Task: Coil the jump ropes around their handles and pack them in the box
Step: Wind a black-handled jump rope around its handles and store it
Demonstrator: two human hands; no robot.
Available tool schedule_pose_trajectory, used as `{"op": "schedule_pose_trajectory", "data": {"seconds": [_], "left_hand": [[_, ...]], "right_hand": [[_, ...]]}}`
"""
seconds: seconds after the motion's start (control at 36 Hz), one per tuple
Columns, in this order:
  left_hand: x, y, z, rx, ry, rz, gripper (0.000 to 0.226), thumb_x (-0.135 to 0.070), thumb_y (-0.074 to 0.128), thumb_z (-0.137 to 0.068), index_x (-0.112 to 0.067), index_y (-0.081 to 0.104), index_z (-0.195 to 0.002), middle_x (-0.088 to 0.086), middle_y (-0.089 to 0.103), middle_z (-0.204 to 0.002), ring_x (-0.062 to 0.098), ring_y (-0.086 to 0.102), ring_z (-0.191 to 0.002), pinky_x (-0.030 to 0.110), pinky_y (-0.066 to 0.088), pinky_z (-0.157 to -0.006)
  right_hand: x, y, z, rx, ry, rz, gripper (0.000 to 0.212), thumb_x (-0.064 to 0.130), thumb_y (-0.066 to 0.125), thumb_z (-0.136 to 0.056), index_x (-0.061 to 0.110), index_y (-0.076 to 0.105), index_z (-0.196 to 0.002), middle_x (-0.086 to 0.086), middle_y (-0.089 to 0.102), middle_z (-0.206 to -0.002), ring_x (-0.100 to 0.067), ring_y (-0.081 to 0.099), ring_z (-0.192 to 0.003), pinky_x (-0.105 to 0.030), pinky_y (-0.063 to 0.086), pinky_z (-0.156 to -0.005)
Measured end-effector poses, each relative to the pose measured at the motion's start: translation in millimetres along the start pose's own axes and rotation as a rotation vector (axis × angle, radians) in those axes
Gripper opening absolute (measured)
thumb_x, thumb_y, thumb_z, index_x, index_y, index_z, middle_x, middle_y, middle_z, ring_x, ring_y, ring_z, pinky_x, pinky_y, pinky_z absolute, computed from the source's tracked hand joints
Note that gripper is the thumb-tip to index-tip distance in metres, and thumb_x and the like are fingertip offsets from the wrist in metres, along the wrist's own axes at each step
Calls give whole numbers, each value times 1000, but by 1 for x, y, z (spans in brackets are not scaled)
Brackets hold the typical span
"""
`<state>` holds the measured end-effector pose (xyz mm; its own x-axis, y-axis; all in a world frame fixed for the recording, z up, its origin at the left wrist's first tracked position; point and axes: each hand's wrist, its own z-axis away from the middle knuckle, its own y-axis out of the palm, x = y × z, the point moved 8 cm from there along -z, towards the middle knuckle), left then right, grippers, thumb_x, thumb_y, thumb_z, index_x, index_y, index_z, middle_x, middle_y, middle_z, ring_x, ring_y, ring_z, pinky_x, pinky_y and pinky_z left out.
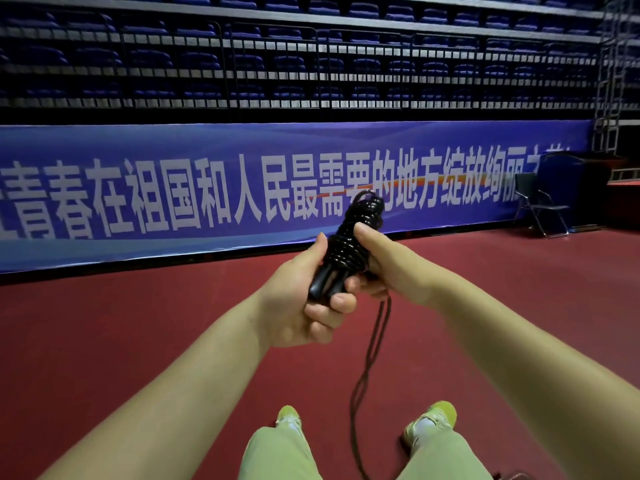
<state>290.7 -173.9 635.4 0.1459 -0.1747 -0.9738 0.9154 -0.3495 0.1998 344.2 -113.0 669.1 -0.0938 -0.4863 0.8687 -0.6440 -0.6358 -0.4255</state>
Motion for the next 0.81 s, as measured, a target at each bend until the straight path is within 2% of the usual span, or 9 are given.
{"op": "schedule_pose_trajectory", "data": {"seconds": [0.17, 0.31, 0.39, 0.44, 0.5, 0.56, 0.61, 0.72, 0.81], "left_hand": [[-6, -36, -3, -387, 56, -463, 69, -69, 16, -92, -14, 54, -77, -1, 48, -54, 9, 25, -41, 22, 23, -45], [-9, -45, -2, -515, 98, -652, 68, -64, 15, -96, -13, 55, -75, -2, 50, -51, 13, 29, -42, 26, 26, -46], [-18, -47, 2, -581, 151, -793, 67, -63, 15, -96, -16, 55, -70, -2, 51, -54, 15, 36, -44, 30, 32, -52], [-28, -45, 6, -668, 198, -1034, 66, -61, 14, -96, -16, 54, -68, -1, 54, -61, 19, 48, -56, 33, 38, -62], [-36, -42, 10, -782, 200, -1341, 63, -60, 14, -97, -16, 57, -80, 1, 59, -75, 25, 57, -77, 36, 41, -71], [-41, -39, 10, -863, 191, -1596, 58, -60, 16, -96, -16, 53, -91, 3, 63, -90, 30, 59, -91, 36, 41, -72], [-41, -35, 9, -868, 195, -1733, 53, -60, 17, -96, -18, 48, -94, 4, 63, -96, 30, 60, -94, 35, 39, -70], [-40, -35, 11, -769, 254, -1675, 61, -62, 14, -94, -17, 54, -102, -2, 60, -91, 26, 59, -92, 37, 43, -73], [-35, -35, 9, -569, 271, -1268, 56, -62, 24, -93, -19, 59, -98, -2, 61, -84, 20, 56, -79, 35, 44, -73]], "right_hand": [[-14, -5, 5, 0, 98, 212, 51, 50, 17, -101, 17, 40, -69, 7, 36, -55, -6, 26, -44, -19, 26, -45], [-22, -4, 3, -71, 115, 298, 54, 52, 18, -100, 14, 48, -76, 8, 39, -56, -3, 31, -41, -16, 28, -44], [-19, -1, 0, -124, 87, 305, 54, 54, 17, -99, 17, 46, -74, 6, 40, -61, -6, 34, -48, -21, 30, -51], [-20, 1, -3, -134, 101, 284, 58, 60, 15, -97, 18, 47, -73, 6, 40, -61, -10, 34, -51, -25, 31, -53], [-25, 2, -5, -152, 142, 249, 60, 65, 14, -95, 21, 49, -73, 6, 40, -63, -13, 33, -54, -27, 32, -55], [-29, 2, -4, -170, 165, 184, 59, 67, 17, -94, 24, 48, -68, 6, 39, -63, -13, 31, -54, -28, 30, -57], [-33, 3, -3, -174, 173, 85, 60, 70, 22, -92, 27, 46, -60, 8, 36, -59, -12, 28, -53, -29, 26, -57], [-36, 5, -3, -190, 144, -29, 58, 67, 30, -92, 28, 44, -52, 10, 31, -53, -10, 22, -48, -27, 18, -52], [-30, 8, -4, -175, 103, -121, 54, 70, 39, -85, 24, 35, -58, 8, 27, -52, -9, 19, -45, -26, 14, -48]]}}
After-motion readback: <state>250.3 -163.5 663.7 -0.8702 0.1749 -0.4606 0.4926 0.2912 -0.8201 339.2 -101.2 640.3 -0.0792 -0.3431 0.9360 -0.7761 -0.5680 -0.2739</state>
